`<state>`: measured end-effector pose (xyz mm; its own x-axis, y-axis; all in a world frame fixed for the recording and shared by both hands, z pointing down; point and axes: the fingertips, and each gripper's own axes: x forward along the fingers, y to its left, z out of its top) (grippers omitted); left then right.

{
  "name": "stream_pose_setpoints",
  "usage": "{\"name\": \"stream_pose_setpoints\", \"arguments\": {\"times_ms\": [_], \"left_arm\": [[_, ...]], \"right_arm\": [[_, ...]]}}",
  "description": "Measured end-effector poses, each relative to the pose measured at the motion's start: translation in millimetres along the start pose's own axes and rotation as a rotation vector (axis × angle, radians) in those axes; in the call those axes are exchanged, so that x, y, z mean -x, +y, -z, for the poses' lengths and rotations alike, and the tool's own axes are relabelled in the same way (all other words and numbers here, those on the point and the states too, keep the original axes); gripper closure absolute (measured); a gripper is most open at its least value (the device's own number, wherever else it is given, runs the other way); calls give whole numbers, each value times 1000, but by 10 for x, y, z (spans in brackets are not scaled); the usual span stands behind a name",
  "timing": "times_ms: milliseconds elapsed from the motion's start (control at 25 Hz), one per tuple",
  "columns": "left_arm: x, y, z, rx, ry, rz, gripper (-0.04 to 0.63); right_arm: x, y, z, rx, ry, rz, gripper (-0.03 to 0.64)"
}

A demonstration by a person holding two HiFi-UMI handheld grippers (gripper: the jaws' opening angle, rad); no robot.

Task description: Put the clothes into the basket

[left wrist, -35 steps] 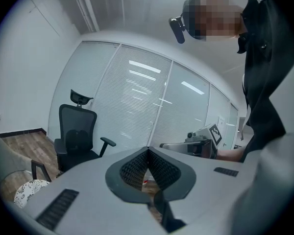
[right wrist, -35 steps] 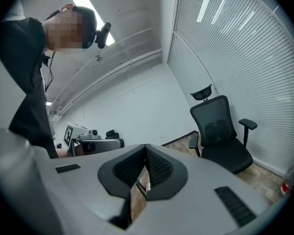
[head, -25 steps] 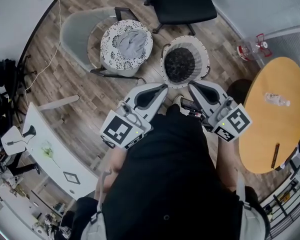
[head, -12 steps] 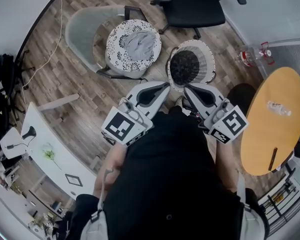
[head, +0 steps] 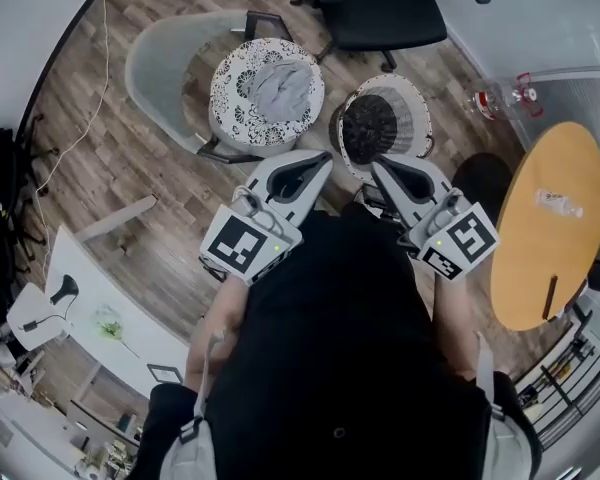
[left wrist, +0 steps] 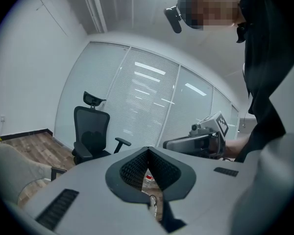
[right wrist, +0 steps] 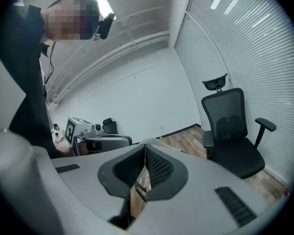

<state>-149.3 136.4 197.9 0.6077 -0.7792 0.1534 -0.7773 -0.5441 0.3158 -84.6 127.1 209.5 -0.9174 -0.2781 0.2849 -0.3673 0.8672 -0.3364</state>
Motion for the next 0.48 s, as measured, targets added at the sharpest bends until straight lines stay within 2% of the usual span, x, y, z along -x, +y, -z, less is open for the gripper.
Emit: {"name": "stream_pose_setpoints", "arguments": {"times_ms": [280,480], "left_arm": [[159,332,276,-67,83,63,583],[212,565,427,-25,109,75,583]], "right_arm": [[-100,-72,39,-68,-11,120,600],[-209,-6,83,-96,-11,150,600]]}}
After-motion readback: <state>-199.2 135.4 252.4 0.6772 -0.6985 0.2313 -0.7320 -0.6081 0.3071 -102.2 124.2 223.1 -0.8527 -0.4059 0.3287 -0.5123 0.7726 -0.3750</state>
